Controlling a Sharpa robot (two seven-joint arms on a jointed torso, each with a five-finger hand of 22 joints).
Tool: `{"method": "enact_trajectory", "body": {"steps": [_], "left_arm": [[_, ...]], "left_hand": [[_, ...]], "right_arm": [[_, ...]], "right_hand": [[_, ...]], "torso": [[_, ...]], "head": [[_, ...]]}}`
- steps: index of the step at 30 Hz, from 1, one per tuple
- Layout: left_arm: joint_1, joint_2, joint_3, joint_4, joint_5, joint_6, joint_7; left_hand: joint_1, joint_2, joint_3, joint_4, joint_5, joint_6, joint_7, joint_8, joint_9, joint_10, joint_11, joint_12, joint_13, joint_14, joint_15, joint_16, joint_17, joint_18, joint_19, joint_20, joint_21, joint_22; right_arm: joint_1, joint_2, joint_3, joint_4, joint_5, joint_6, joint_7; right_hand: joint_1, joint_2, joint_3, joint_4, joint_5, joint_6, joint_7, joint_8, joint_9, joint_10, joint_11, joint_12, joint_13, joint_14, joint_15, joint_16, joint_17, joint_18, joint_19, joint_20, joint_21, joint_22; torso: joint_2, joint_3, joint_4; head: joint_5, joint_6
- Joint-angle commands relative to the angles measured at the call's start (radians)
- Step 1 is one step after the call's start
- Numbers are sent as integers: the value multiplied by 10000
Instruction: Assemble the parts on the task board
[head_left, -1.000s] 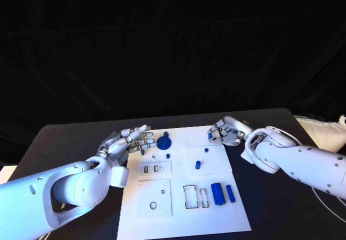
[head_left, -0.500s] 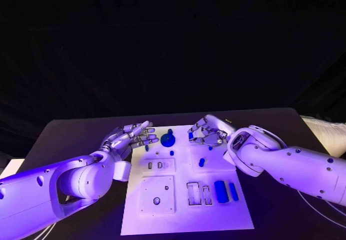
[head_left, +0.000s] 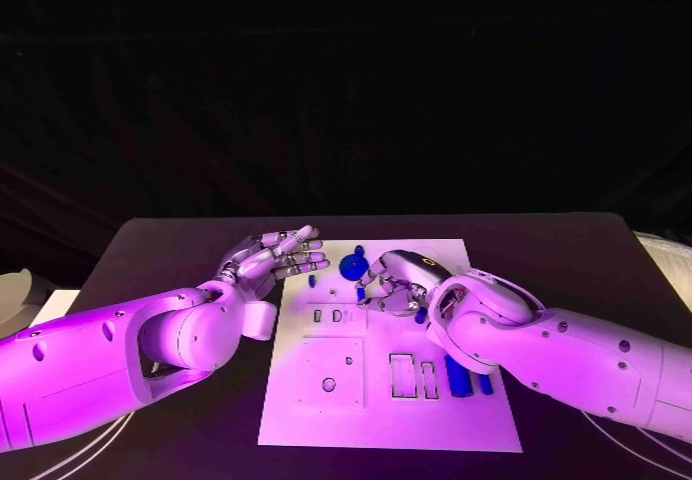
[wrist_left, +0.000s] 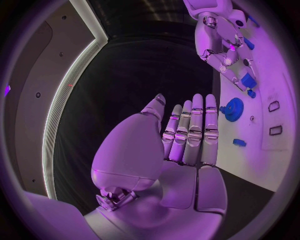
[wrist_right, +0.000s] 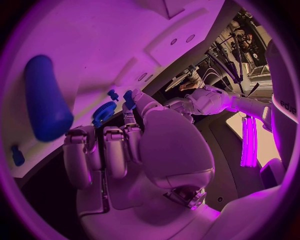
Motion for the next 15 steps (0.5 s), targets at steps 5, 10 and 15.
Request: {"method": "enact_trajectory", "body": {"steps": [5,10,15], "left_arm": [[8,22,7,0,8,236,87],[8,32,7,3,8,245,77],[8,33,7,5,8,248,70]], "left_hand": [[5,108,12,-53,47,11,50,-68,-5,10,90,-63,11,26,43,-31,15,128,47,44,-24,-11],[5,108,12,-53,47,11,50,-68,-5,10,90,-63,11,26,43,-31,15,128,47,44,-24,-11],[5,108,12,-53,47,11,50,-68,-5,10,90,-63,11,26,43,-31,15,128,47,44,-24,-11]], "right_arm": [[-93,324,-65,-109,-928,576,-482],[-107,477,-98,-168,-1035,698,-544],[-113,579,-120,-226,-1107,831,-586]], "right_hand": [[-97,-6,119,92,26,201,-154,14,76,501,-65,-36,1754,969,-50,-7,2192,-127,1044,-64,47,2575],[-130,-11,118,97,29,210,-155,13,78,508,-64,-15,1766,968,-49,-9,2188,-125,1040,-63,45,2569],[-162,-17,116,103,29,216,-155,11,80,506,-64,-22,1763,966,-49,-15,2176,-126,1042,-62,46,2571]], "torso": [[2,13,-20],[3,18,-13],[-1,19,-20]], "head": [[138,-102],[161,-140],[180,-167]]}}
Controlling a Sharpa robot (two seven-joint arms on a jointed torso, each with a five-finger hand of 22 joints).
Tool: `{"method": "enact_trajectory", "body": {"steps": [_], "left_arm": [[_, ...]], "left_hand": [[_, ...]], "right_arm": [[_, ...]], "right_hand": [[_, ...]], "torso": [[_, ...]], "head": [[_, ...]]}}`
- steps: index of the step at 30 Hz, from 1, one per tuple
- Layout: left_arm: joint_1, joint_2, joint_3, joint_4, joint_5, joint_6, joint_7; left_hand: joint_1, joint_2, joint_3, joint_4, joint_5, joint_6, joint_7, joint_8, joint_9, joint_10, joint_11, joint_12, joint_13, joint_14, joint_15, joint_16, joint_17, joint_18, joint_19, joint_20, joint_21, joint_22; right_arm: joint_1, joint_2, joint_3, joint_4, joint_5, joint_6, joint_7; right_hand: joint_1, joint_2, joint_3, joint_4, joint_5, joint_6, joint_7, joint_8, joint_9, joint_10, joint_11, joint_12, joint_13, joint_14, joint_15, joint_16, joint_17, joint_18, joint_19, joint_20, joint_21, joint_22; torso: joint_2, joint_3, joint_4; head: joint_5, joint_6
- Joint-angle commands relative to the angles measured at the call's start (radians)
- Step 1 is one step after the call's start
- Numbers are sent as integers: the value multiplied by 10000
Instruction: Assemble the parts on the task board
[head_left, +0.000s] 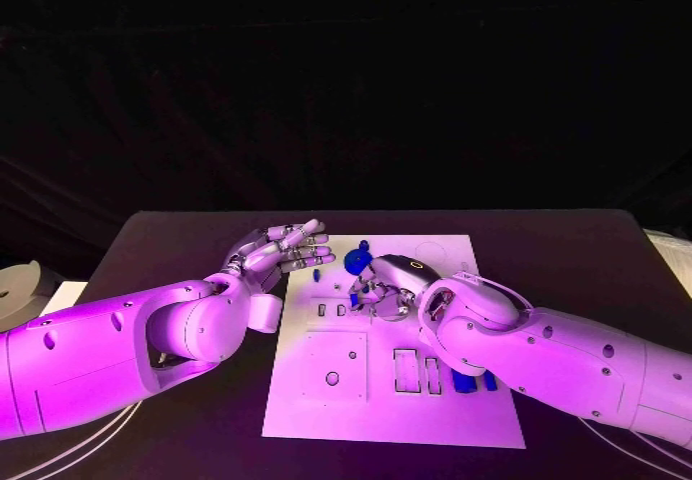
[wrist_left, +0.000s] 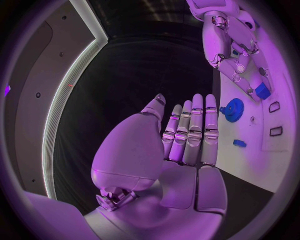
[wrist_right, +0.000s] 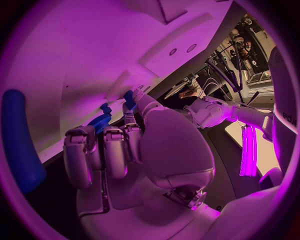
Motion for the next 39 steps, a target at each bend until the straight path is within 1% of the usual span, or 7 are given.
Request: {"method": "enact_trajectory", "body": {"steps": [1,12,17,24,31,35,39], "left_arm": [[7,20,5,16,8,226,65],[7,20,5,29,8,237,50],[7,14,5,33,8,231,44],[7,4,5,30,8,224,43],[7,4,5,31,8,225,38],[7,3,5,30,8,223,36],[7,2,5,30,8,222,33]], "left_hand": [[5,108,12,-54,47,11,49,-68,-5,10,90,-63,11,26,43,-31,16,129,47,44,-24,-12],[8,114,17,-63,48,14,47,-73,-4,10,90,-65,11,27,43,-39,21,129,51,45,-32,-13],[9,118,20,-69,48,16,46,-76,-4,10,89,-66,11,28,43,-45,24,129,53,45,-37,-14],[9,118,20,-69,48,16,46,-76,-4,10,89,-66,11,28,43,-45,24,129,53,45,-37,-14],[9,119,21,-73,48,16,48,-79,-5,8,90,-68,11,28,43,-49,26,129,54,45,-41,-15],[9,119,21,-73,48,16,48,-79,-5,8,90,-68,11,28,43,-49,26,129,54,45,-41,-15],[9,119,21,-73,48,16,48,-79,-5,8,90,-68,11,28,43,-49,26,129,54,45,-41,-15]], "right_arm": [[-25,49,-31,-51,-367,414,-197],[-34,128,-46,-39,-502,673,-243],[-34,126,-51,-17,-596,914,-323],[-34,101,-60,37,-756,1225,-455],[-35,86,-66,67,-917,1305,-557],[-35,83,-69,86,-1024,1287,-615],[-35,91,-72,98,-1149,1261,-713]], "right_hand": [[-71,73,115,101,27,222,-149,66,72,506,-65,-22,1765,966,-49,-15,2178,-126,1042,-62,46,2573],[-146,25,99,101,21,226,-152,54,74,506,-67,-21,1767,967,-48,-13,2183,-126,1042,-60,46,2573],[-203,-13,85,102,11,224,-149,43,74,501,-66,-34,1762,965,-47,-17,2175,-125,1039,-59,44,2569],[-298,-86,60,104,-1,199,-136,10,69,485,-57,-78,1742,960,-42,-28,2151,-120,1028,-55,36,2551],[-389,-176,37,97,-10,140,-109,-42,53,460,-37,-142,1712,952,-29,-48,2112,-118,1021,-47,31,2541],[-489,-287,5,101,11,25,-57,-110,20,398,3,-310,1629,935,-1,-86,2035,-105,987,-30,9,2490],[-675,-506,-70,138,146,-226,42,-161,-58,247,84,-702,1427,913,63,-136,1937,-91,949,17,-18,2434]], "torso": [[-5,1,-5],[-2,-1,-5],[-1,3,-8],[-1,3,-6],[-2,2,-12],[-2,3,-10],[1,6,-10]], "head": [[24,-28],[66,-60],[77,-98],[80,-114],[80,-117],[80,-118],[80,-124]]}}
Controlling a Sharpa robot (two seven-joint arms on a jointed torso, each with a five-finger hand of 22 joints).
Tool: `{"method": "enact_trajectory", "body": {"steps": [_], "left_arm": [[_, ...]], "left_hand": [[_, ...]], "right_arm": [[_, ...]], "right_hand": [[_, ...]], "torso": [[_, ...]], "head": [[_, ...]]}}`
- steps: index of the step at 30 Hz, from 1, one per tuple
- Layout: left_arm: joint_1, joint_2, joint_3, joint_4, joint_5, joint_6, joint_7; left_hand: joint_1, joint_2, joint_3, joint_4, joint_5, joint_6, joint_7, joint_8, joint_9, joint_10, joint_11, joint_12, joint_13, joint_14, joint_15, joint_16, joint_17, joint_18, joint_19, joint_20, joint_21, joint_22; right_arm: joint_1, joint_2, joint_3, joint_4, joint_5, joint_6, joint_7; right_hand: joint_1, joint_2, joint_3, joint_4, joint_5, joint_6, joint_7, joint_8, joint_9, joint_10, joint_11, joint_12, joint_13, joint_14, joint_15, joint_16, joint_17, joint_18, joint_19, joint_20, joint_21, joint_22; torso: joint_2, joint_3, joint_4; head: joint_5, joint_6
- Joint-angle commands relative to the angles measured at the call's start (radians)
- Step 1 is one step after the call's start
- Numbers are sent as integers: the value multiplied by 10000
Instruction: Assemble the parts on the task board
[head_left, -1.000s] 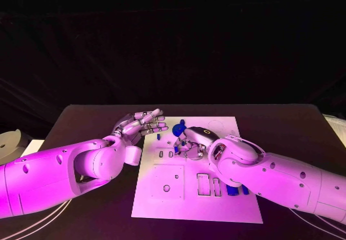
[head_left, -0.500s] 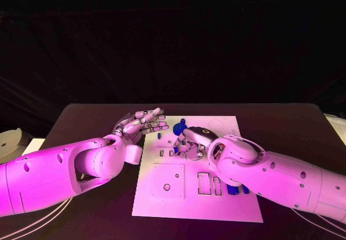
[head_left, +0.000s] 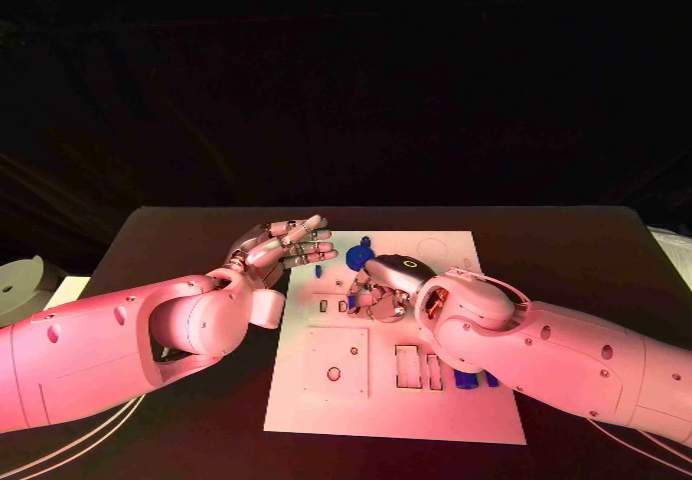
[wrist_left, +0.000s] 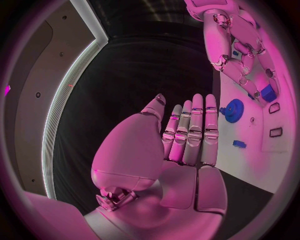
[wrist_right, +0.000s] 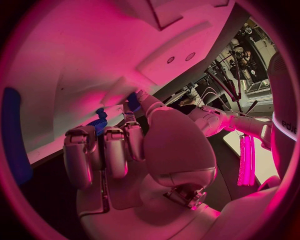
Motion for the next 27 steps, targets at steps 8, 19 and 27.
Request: {"method": "enact_trajectory", "body": {"steps": [8,19,27], "left_arm": [[7,10,3,20,8,206,43],[7,5,3,23,8,209,36],[7,5,3,10,8,236,19]], "left_hand": [[9,118,-8,-44,48,15,48,-32,-5,8,90,-68,11,28,43,-49,13,129,54,45,-42,-16],[9,118,-8,-44,48,15,48,-32,-5,8,90,-68,11,28,43,-49,13,129,54,45,-42,-16],[5,120,-8,-52,48,14,52,-40,-6,4,93,-71,10,28,45,-61,18,129,56,46,-52,-17]], "right_arm": [[-77,-2,-73,-47,-583,399,-595],[-78,26,-81,1,-644,180,-603],[-112,-36,-83,189,-594,-1120,-261]], "right_hand": [[-361,-415,-224,121,70,-808,212,-44,-182,84,240,-500,1212,912,200,-68,1924,-86,937,143,-28,2411],[-684,-671,-631,390,-224,-1161,265,-20,-171,48,306,-579,1142,909,265,-78,1912,-86,937,226,-30,2411],[-838,-769,-1222,870,-402,-1256,277,12,-149,54,324,-544,1133,909,285,-82,1908,-99,972,250,-6,2463]], "torso": [[2,-1,4],[4,-1,0],[3,1,7]], "head": [[-10,2],[-24,19],[-37,31]]}}
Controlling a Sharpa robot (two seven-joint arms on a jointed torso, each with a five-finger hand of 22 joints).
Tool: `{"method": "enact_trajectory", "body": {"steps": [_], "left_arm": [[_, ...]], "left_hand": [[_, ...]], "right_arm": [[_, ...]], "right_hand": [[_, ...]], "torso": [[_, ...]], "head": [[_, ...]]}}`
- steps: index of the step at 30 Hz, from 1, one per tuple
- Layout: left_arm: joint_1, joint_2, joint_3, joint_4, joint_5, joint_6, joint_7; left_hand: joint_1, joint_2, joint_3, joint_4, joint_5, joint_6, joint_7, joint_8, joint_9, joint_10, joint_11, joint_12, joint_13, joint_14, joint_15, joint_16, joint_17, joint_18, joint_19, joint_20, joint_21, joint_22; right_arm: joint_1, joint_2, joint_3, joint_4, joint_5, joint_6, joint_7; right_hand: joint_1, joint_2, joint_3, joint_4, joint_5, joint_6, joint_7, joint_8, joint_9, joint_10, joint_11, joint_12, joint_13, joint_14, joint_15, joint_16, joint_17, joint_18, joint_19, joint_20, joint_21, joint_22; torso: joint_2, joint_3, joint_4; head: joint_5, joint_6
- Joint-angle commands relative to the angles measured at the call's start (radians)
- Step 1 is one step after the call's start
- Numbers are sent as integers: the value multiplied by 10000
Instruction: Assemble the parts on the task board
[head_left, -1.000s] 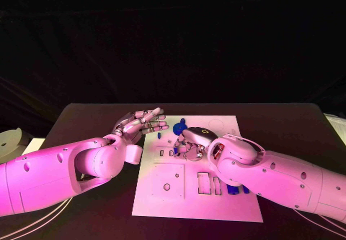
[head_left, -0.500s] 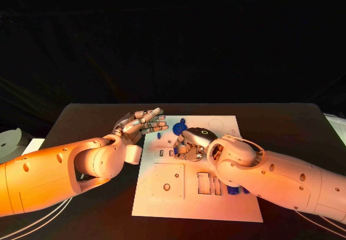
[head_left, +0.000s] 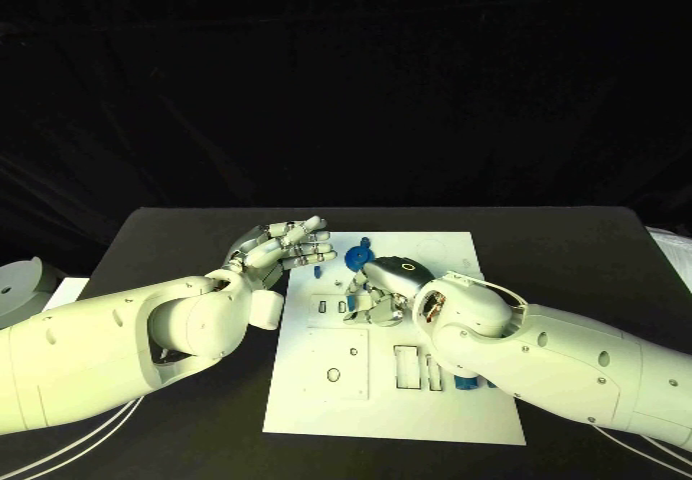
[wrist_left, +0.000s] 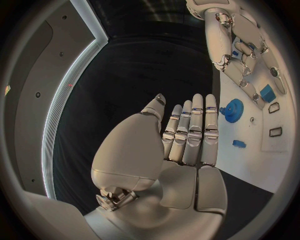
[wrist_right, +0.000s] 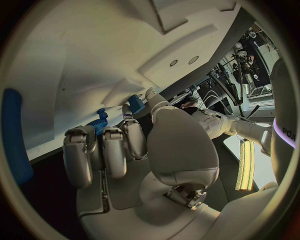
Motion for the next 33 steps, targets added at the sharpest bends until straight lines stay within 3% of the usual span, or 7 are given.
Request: {"method": "enact_trajectory", "body": {"steps": [1,7,13,19,25,30,33], "left_arm": [[7,14,6,-1,7,233,16],[7,32,6,-153,-170,272,-276],[10,57,6,-443,-1095,371,-1180],[76,29,10,-681,-3182,450,-4048],[408,279,11,-1139,-5711,1248,-7164],[798,614,12,-1473,-7537,2442,-9174],[1050,826,11,-1639,-8340,2975,-9953]], "left_hand": [[7,122,-6,-54,49,16,50,-39,-5,5,91,-64,10,31,45,-61,17,129,59,46,-53,-15],[-3,165,73,-137,49,312,-161,3,16,294,-111,-28,10,1180,-333,412,440,124,1107,-347,437,200],[-259,32,38,24,28,724,-563,49,40,1442,-765,270,153,3591,-1048,2179,1793,149,3165,-1096,1771,821],[-357,-145,117,186,26,818,-904,74,95,2758,-1121,1070,920,3918,-1501,10525,9619,41,4150,-1572,3433,1834],[-1153,-322,-497,863,49,983,-1340,1197,572,2561,-1511,4828,4063,4216,-1605,14192,14019,-742,4770,-1886,9485,8703],[-1529,-99,-793,1523,-8,870,-1363,2307,1259,2240,-1563,8639,7767,4248,-1724,14322,14211,-998,4819,-1887,11222,10885],[-1896,14,-1084,1580,-65,798,-1478,2902,1681,2286,-1611,9749,8886,4248,-1775,14322,14211,-1142,4950,-1877,11949,11912]], "right_arm": [[-57,-94,-16,151,-37,-1351,283],[-19,-552,76,597,1064,-2744,1970],[352,-1319,197,955,2881,-2051,3343],[876,-2552,340,1575,5256,-1385,3943],[1453,-3539,486,1661,7446,-1602,4153],[1678,-3930,506,1451,7931,-1695,4081],[1725,-4032,500,1387,8023,-1718,4038]], "right_hand": [[-34,-9,-172,86,20,-79,-12,12,3,55,75,-16,1127,894,86,-40,1920,-99,956,85,-6,2466],[147,-32,-427,277,87,-199,23,-20,-11,18,101,-84,1077,894,104,-38,1929,-93,942,94,-17,2444],[466,86,-611,300,365,-257,47,-7,-3,-58,123,-213,997,880,126,-68,1879,-75,895,117,-52,2375],[548,200,-890,350,148,-318,66,-10,-3,-94,141,-278,947,868,139,-96,1833,-63,863,130,-77,2326],[708,407,-1021,301,501,-314,63,5,7,-100,136,-279,934,860,137,-121,1793,-54,841,131,-95,2293],[713,600,-1116,317,595,-141,21,81,43,183,105,408,1311,874,114,-93,1847,-66,872,117,-73,2338],[743,683,-1201,290,677,55,-30,164,89,294,63,689,1470,872,83,-104,1828,-66,876,92,-71,2342]], "torso": [[2,7,5],[-34,4,-11],[-121,-4,-21],[-283,-3,-46],[-473,14,-80],[-563,0,-93],[-588,4,-103]], "head": [[-10,12],[-7,33],[-12,53],[-17,-2],[67,-75],[42,-117],[52,-142]]}}
